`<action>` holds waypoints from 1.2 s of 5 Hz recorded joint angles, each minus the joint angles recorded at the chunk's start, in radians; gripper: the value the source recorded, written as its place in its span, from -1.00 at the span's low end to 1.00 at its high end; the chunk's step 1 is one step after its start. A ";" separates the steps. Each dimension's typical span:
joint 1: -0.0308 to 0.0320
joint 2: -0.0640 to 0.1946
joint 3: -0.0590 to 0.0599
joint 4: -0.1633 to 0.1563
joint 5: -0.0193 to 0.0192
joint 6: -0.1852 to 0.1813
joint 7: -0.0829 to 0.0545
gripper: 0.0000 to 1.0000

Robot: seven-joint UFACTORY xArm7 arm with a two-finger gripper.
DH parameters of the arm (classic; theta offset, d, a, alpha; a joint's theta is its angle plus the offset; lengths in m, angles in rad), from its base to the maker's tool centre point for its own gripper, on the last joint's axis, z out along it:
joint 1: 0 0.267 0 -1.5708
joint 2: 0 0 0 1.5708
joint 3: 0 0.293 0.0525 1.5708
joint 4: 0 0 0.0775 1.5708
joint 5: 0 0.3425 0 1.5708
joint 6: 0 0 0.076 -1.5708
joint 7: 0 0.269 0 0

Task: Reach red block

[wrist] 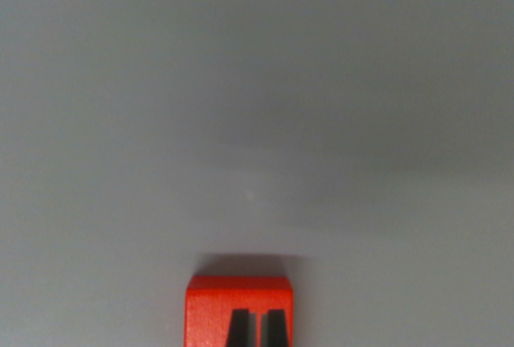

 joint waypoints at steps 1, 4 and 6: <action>0.0000 0.000 0.000 0.000 0.0000 0.000 0.000 -1.00; 0.0012 0.012 -0.001 -0.057 -0.0001 -0.068 0.001 -1.00; 0.0017 0.018 -0.001 -0.081 -0.0001 -0.097 0.002 -1.00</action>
